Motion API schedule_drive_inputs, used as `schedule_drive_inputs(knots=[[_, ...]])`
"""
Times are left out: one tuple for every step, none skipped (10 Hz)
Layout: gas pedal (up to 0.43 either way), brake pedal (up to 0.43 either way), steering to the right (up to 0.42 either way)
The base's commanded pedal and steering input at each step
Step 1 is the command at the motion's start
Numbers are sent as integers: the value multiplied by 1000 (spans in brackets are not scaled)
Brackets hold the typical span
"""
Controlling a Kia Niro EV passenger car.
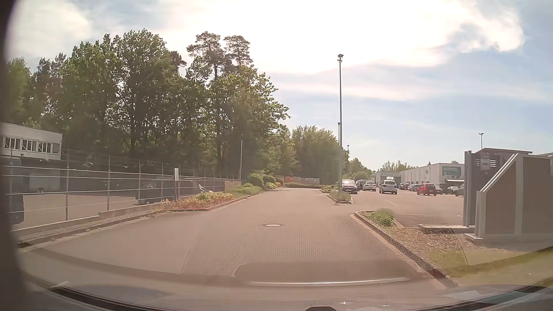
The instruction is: Follow the waypoints while adhering to traffic rules and regulations
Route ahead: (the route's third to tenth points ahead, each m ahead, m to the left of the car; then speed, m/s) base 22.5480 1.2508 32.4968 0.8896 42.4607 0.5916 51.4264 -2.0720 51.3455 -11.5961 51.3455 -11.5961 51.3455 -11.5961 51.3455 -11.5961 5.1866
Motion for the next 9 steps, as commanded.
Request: schedule_drive_inputs(knots=[[130,0,-7],[130,0,-8],[130,0,-8],[130,0,-7],[130,0,-7],[130,0,-3],[130,0,1],[130,0,4],[130,0,6]])
